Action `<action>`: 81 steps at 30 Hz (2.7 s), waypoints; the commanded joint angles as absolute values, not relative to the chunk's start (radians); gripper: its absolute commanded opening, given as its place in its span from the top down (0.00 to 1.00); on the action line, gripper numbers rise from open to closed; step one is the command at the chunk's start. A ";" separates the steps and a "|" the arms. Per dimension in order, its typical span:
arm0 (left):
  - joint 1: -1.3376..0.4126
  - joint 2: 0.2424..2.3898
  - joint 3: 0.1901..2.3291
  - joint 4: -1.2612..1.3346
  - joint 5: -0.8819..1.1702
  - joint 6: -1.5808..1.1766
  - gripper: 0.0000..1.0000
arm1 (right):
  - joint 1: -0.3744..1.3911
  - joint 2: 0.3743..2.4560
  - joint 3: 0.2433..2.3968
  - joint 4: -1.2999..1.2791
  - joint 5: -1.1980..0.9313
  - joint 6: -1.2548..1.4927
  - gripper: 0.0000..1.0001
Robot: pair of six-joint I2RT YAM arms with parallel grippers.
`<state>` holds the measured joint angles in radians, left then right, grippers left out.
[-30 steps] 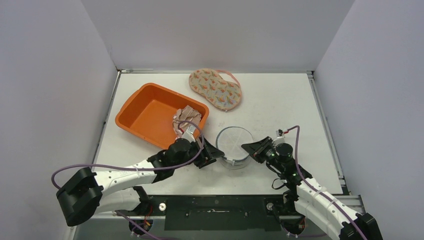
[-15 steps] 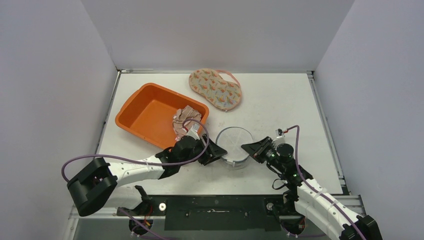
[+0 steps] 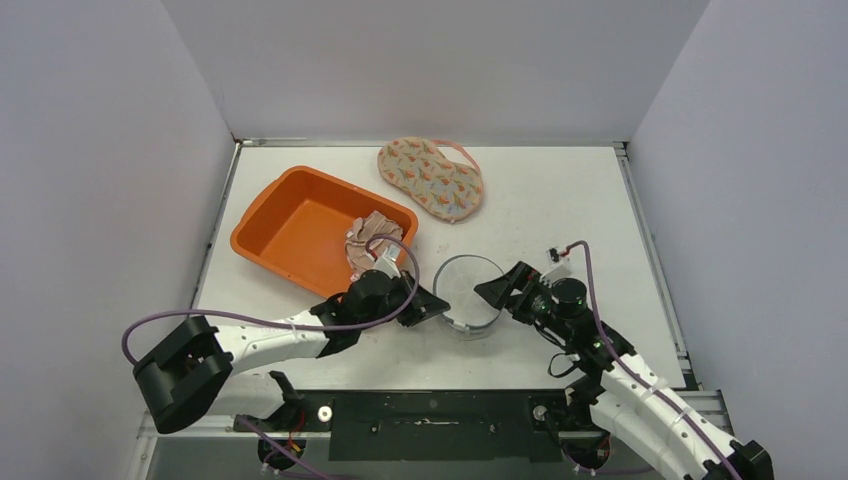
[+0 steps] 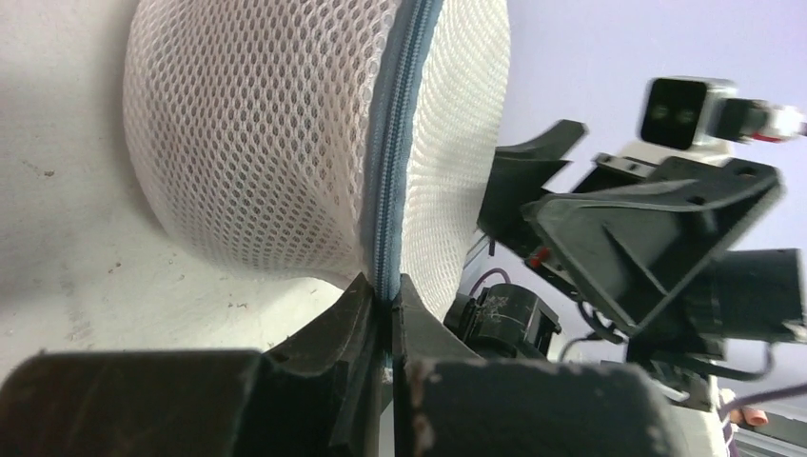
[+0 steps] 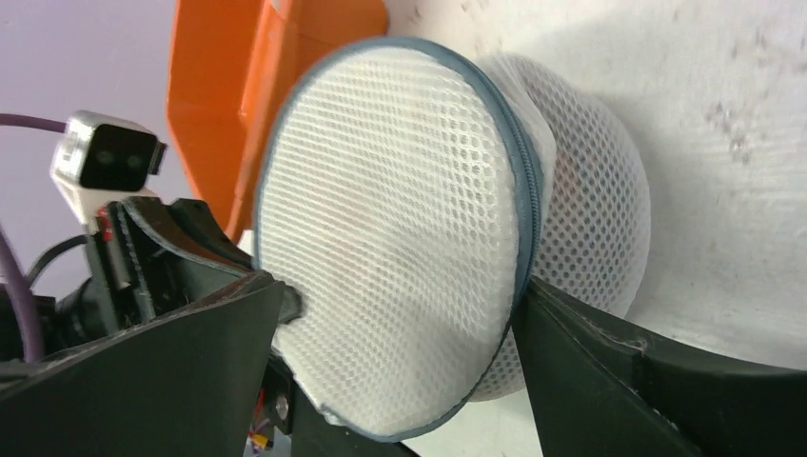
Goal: Unzip the laundry bag and remove the bra
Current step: Unzip the laundry bag at the center of the board.
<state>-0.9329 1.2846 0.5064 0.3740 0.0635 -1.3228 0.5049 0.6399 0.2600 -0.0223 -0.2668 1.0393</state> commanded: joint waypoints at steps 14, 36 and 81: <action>-0.819 1.111 0.600 0.152 -0.066 -1.182 1.00 | 0.553 0.517 0.610 -0.417 0.293 0.675 0.10; -0.852 1.163 0.631 0.152 -0.083 -1.474 1.00 | 0.866 0.451 0.263 0.030 -0.011 0.699 0.28; -0.852 1.140 0.615 0.092 -0.090 -1.494 1.00 | 1.163 0.803 0.297 0.373 0.357 0.591 0.22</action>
<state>-0.8577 1.1610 0.5953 0.0631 -0.0830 -1.4891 1.1538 0.8234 0.2466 0.3523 0.3897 0.6552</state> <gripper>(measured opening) 0.031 0.685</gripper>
